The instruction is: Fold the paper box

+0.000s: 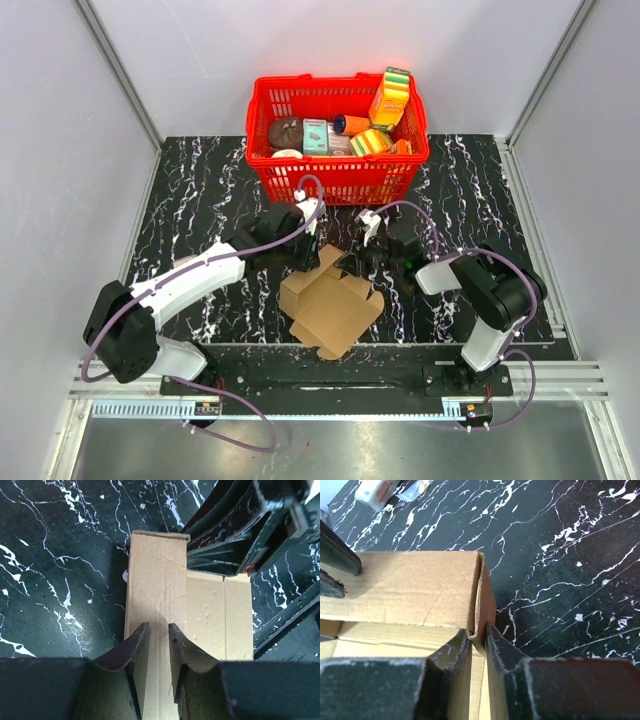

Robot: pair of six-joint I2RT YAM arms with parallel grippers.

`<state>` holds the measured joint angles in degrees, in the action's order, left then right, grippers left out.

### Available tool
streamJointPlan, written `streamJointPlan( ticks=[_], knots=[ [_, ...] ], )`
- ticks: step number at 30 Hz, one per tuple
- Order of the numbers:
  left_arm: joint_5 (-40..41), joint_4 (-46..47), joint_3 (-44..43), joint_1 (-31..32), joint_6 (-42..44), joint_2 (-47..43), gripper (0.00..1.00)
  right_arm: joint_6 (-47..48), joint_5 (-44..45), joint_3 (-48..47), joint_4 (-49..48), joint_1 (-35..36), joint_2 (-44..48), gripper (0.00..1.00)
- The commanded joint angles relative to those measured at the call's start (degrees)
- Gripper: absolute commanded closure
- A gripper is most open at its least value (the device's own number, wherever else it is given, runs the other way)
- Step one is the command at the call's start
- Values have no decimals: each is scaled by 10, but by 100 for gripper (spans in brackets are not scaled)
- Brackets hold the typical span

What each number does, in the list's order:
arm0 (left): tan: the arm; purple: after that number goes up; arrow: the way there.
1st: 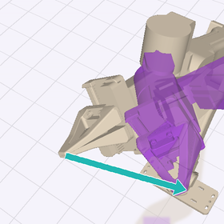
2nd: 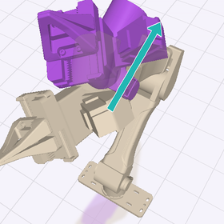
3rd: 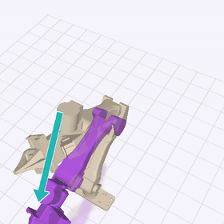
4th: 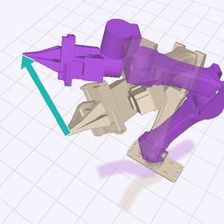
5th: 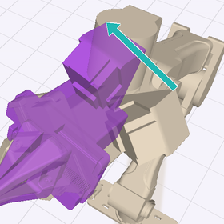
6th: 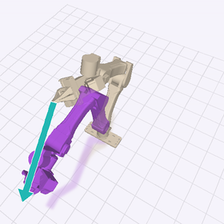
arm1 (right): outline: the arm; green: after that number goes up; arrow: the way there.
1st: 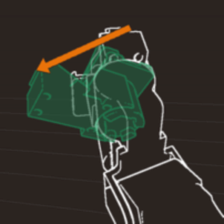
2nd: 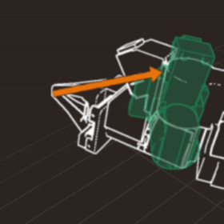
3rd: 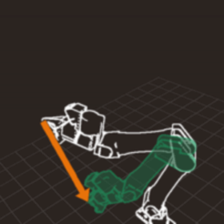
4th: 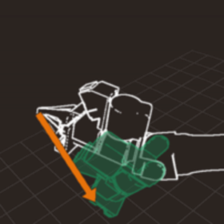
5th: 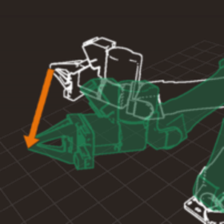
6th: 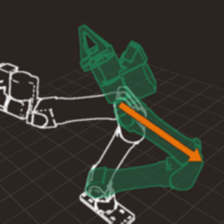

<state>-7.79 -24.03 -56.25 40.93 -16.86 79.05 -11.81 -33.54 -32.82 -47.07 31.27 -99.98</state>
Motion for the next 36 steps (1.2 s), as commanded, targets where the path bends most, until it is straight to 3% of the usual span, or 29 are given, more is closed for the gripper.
streamJointPlan(
  ticks=[1, 8, 15, 21, 30, 36],
  knots=[
    [20, -2, -32, -2, -5, -30, 72, -18, -18, 2, -6, 11, 39, 100],
    [30, -14, -39, -15, -5, -65, 69, -9, 3, -7, 65, 17, 78, 100],
    [44, -15, -32, -37, 0, -100, 62, 23, 15, -29, 214, 29, 143, 100],
    [38, 12, 3, -64, -23, -98, 60, 46, 44, -8, 254, 44, 203, 100],
    [-103, 131, 85, -70, -54, -15, 85, 45, 95, 11, 244, 59, 236, 100],
    [-123, 216, 127, -70, -57, 28, 87, 43, 148, 60, 147, 65, 224, 100]
  ],
)
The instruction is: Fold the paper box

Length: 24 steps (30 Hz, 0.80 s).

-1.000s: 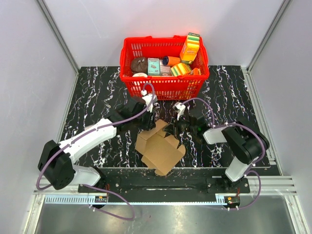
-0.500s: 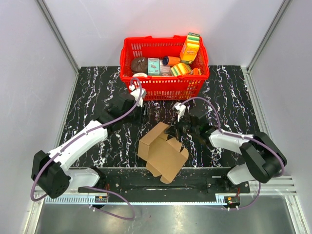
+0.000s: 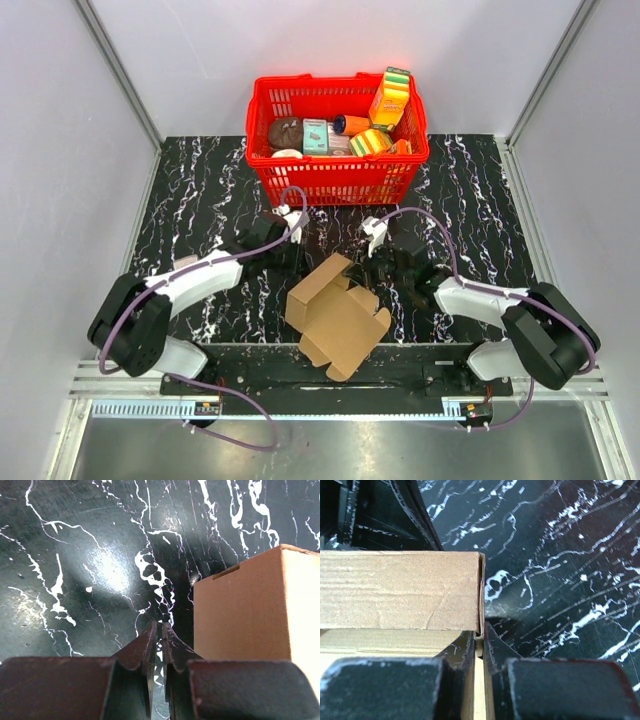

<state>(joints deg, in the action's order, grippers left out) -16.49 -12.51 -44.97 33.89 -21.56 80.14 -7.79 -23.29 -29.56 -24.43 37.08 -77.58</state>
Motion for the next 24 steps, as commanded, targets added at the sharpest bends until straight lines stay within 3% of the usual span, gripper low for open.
streamJointPlan(
  ticks=[1, 9, 16, 24],
  knots=[
    [-30, 107, 20, 1, -10, 22, 87, 5, 55, 30, -88, 10, -8, 100],
    [6, 227, 81, 0, -45, 36, 89, 42, 125, 42, -114, 48, -27, 100],
    [59, 267, 101, 1, -36, 46, 90, 75, 225, 49, -129, 106, -51, 100],
    [44, 325, 98, 0, -28, 112, 91, 97, 265, 100, -301, 123, -128, 98]
  ],
)
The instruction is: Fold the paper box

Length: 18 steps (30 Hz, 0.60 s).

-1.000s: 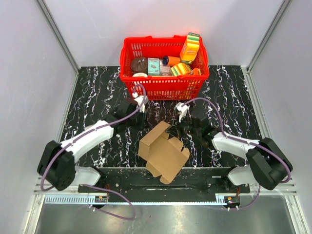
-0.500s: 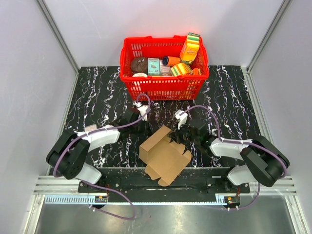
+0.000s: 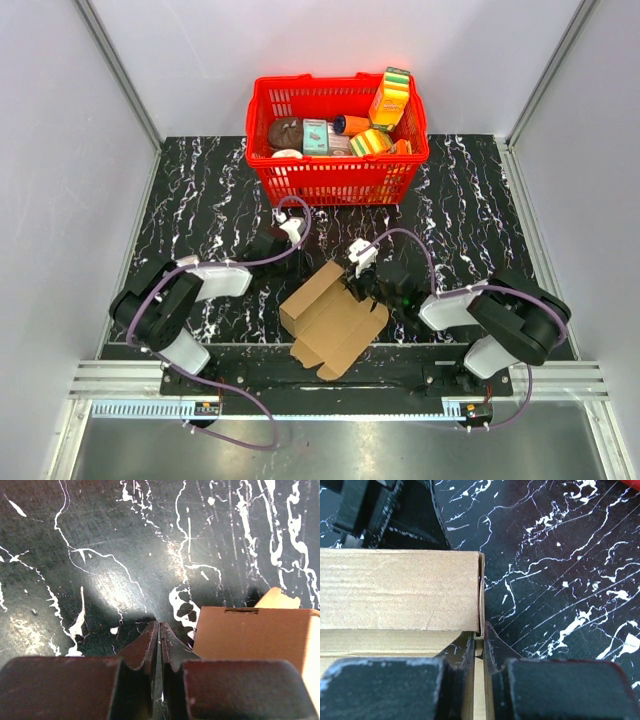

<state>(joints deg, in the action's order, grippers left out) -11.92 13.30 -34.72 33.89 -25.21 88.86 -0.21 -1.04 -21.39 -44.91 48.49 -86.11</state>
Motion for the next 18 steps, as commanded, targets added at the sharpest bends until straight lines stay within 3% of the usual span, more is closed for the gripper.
streamJointPlan(
  ticks=[1, 7, 13, 18],
  knots=[
    [-9, 69, -8, 0, 10, 36, 91, 22, 40, 18, -107, 9, -53, 97],
    [-17, 72, -12, 0, 19, 52, 92, 21, 41, 12, -174, 25, -124, 81],
    [-14, 58, -21, 0, 31, 47, 92, 19, 60, 14, -230, 38, -159, 74],
    [-14, 47, -27, 0, 35, 49, 92, 21, 78, 22, -272, 47, -176, 63]
  ],
)
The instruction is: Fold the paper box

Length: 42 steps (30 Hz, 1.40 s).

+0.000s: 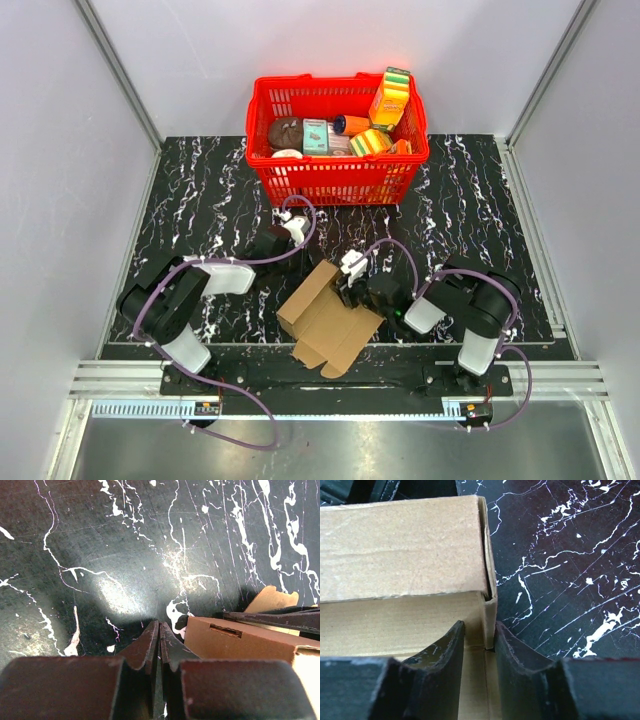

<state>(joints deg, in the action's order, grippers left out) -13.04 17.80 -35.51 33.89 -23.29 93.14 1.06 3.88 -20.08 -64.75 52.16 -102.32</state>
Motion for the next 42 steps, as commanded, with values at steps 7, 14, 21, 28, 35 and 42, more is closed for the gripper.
streamJointPlan(
  ticks=[7, 14, 21, 28, 35, 42],
  knots=[
    [-8, 1, -23, -1, 12, 8, 92, 18, 41, 15, -109, 11, -13, 58],
    [-9, -3, -23, -1, 12, 5, 92, 44, 60, 6, -115, 10, -3, 54],
    [-15, -1, -22, -1, 11, 6, 92, 52, 53, -8, -117, 11, -13, 65],
    [-24, -1, -26, 0, 13, 13, 93, 49, 48, -11, -127, 11, -24, 79],
    [-32, 0, -27, 0, 12, 16, 93, 47, 39, -12, -128, 11, -22, 88],
    [17, -34, -30, -1, 4, 0, 90, 38, 30, 11, -122, 11, 5, 60]
  ],
)
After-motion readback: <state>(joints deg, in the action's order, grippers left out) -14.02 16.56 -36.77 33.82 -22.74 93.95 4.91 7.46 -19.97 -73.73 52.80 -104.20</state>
